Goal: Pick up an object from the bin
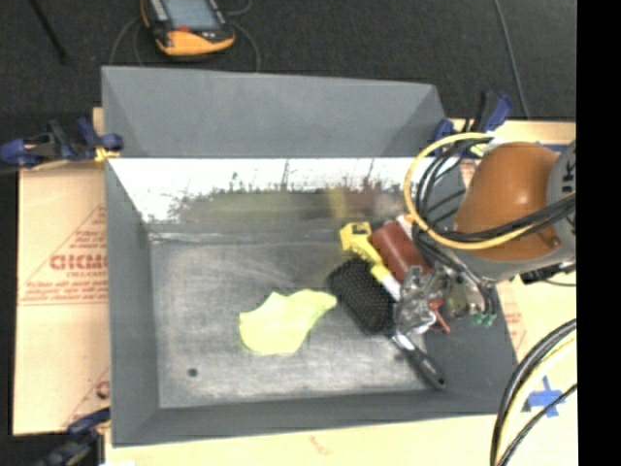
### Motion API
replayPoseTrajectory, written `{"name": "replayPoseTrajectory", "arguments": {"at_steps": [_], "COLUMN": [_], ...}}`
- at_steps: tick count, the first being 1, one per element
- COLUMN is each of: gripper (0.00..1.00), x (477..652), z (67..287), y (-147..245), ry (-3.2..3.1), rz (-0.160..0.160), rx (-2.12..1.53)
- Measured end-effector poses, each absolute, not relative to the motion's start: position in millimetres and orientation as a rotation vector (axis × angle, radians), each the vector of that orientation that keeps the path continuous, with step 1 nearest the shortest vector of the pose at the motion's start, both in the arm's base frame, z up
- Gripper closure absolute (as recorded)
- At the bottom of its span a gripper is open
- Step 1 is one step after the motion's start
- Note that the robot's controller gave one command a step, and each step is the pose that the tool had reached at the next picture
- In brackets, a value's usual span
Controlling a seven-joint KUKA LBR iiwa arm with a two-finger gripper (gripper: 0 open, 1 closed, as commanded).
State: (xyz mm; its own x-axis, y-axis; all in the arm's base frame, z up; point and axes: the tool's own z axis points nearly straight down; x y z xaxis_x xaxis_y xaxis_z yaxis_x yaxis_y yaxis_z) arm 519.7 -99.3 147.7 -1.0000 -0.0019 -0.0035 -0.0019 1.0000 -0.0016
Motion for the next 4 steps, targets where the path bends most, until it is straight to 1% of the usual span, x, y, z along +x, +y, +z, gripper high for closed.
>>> {"name": "replayPoseTrajectory", "arguments": {"at_steps": [1, 2, 3, 4], "gripper": [1.0, 1.0, 0.0, 1.0], "x": [519.7, 516.3, 533.8, 536.8], "z": [148, 201, 105, 109], "y": [-99, -101, -74, -76], "ry": [3.138, 3.145, 3.134, 3.122], "rz": [-0.002, 0.0, 0.003, 0.0], "rx": [-0.004, -0.018, 0.189, 0.183]}}
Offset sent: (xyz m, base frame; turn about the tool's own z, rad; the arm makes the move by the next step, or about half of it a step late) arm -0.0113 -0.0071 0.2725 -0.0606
